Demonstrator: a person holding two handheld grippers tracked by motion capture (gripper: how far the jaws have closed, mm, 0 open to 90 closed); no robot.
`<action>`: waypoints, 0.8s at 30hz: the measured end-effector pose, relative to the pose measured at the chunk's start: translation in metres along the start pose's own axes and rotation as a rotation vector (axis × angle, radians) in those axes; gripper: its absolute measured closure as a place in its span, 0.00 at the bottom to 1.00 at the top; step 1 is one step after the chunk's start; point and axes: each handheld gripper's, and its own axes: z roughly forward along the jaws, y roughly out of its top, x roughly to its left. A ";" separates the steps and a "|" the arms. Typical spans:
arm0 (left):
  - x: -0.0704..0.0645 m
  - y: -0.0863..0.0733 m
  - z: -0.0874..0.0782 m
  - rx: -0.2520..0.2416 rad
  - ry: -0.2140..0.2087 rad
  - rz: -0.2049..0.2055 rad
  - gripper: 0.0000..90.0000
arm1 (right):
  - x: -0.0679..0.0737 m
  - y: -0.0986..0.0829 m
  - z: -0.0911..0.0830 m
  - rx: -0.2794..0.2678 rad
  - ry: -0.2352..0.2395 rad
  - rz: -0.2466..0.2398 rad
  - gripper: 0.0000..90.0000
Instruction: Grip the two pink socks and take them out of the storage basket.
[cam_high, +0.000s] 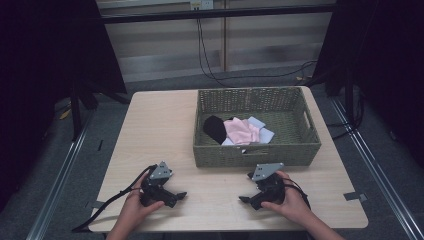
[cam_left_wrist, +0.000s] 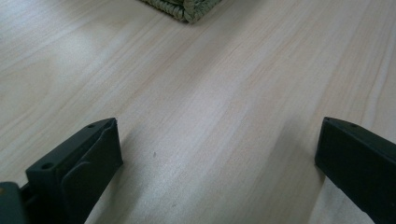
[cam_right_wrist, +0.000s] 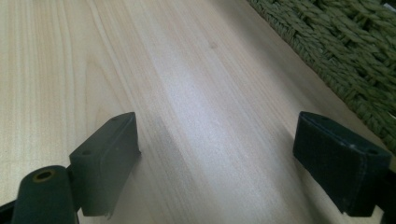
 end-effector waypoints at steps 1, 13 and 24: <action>0.000 0.000 0.000 0.000 0.000 0.000 0.00 | 0.000 0.000 0.000 0.000 0.000 0.001 0.15; 0.000 0.000 0.000 0.000 0.000 0.000 0.00 | -0.001 0.006 -0.003 0.063 0.021 0.001 0.17; 0.000 0.000 0.000 0.000 0.000 0.000 0.00 | -0.009 0.023 -0.013 0.185 0.075 -0.008 0.19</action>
